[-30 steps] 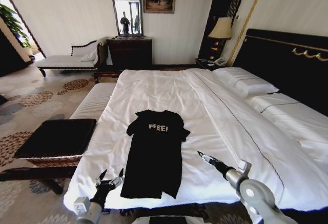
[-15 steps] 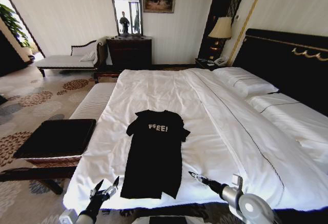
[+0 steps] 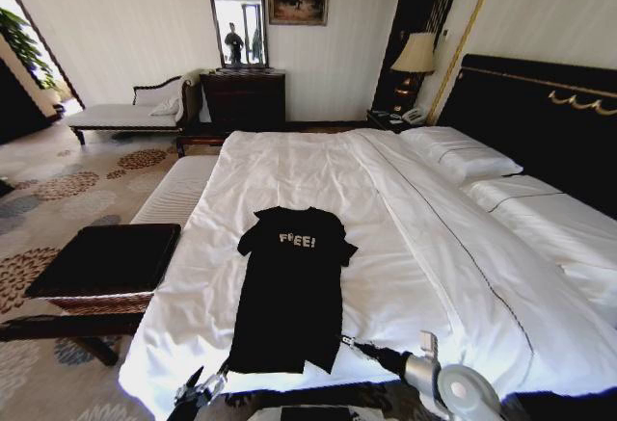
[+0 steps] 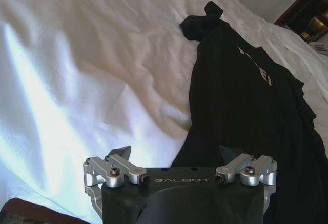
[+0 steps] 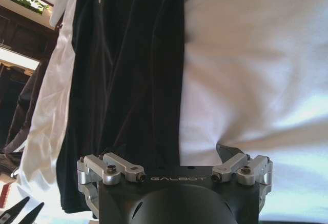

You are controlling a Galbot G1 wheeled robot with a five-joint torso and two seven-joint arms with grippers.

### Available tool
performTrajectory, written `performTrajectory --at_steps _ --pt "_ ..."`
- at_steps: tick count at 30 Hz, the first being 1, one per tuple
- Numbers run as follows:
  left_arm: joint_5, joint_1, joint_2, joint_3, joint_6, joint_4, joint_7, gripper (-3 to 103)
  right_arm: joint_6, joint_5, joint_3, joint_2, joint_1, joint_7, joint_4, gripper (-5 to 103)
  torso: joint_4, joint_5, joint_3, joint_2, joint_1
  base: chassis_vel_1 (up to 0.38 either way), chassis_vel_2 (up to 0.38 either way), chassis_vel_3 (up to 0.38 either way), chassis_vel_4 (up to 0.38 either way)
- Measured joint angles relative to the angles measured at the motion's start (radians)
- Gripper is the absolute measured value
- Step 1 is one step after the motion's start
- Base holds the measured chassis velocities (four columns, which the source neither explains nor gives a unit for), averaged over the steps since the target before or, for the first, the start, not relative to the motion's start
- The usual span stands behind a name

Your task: Fold the clothes on the bed and place them into the basket.

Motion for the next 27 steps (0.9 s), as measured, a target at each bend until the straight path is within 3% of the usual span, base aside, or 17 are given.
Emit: performTrajectory --at_steps 3,5,7,9,13,14,16,17,19,21,27 --pt "-0.005 -0.01 0.0 0.001 0.011 0.003 0.0 99 -0.005 0.003 -0.018 0.002 0.038 0.012 -0.039 95 -0.0001 0.0 0.0 0.0 0.0 0.0 0.0 0.0 0.0" --pt "-0.009 -0.019 0.002 0.006 0.019 0.005 0.0 99 -0.009 -0.001 -0.024 0.004 0.044 0.012 -0.044 79 -0.0003 -0.0002 0.0 0.0 0.0 0.0 0.0 0.0 0.0" --pt "-0.01 -0.022 0.002 0.009 0.022 0.006 0.0 99 -0.01 -0.003 -0.027 0.005 0.046 0.012 -0.045 79 -0.0004 -0.0003 0.0 0.0 0.0 0.0 0.0 0.0 0.0" --pt "-0.018 -0.034 0.009 0.03 0.037 0.014 -0.003 99 -0.013 -0.012 -0.042 0.011 0.062 0.012 -0.052 68 -0.0005 -0.0002 0.0 0.0 0.0 0.0 0.0 0.0 0.0" --pt "-0.015 -0.035 0.021 0.049 0.041 0.031 -0.01 98 -0.014 -0.025 -0.059 0.006 0.076 0.013 -0.057 57 -0.0001 -0.0001 0.0 0.0 0.0 0.0 0.0 0.0 0.0" --pt "-0.019 -0.045 0.022 0.05 0.043 0.038 -0.012 98 -0.015 -0.029 -0.063 0.004 0.079 0.013 -0.056 47 0.0001 0.0001 0.0 0.0 0.0 0.0 0.0 0.0 0.0" --pt "-0.029 -0.055 0.021 0.05 0.049 0.039 -0.014 98 -0.016 -0.029 -0.063 0.004 0.079 0.014 -0.053 47 0.0 0.0 0.0 0.0 0.0 0.0 0.0 0.0 0.0" --pt "-0.037 -0.062 0.021 0.049 0.054 0.04 -0.015 98 -0.016 -0.03 -0.062 0.005 0.078 0.014 -0.05 41 0.0001 0.0001 0.0 0.0 0.0 0.0 0.0 0.0 0.0" --pt "-0.044 -0.081 0.021 0.051 0.06 0.046 -0.016 94 -0.017 -0.035 -0.056 0.008 0.07 0.015 -0.046 30 0.0 0.0001 0.0 0.0 0.0 0.0 0.0 0.0 0.0" --pt "-0.044 -0.091 0.021 0.053 0.063 0.051 -0.017 90 -0.017 -0.037 -0.053 0.01 0.067 0.015 -0.045 30 0.0 0.0001 0.0 0.0 0.0 0.0 0.0 0.0 0.0" --pt "-0.048 -0.132 0.018 0.08 0.088 0.074 -0.017 64 -0.018 -0.046 -0.041 0.014 0.044 0.02 -0.036 3 0.0 0.0001 0.0 0.0 0.0 0.0 0.0 0.0 0.0"
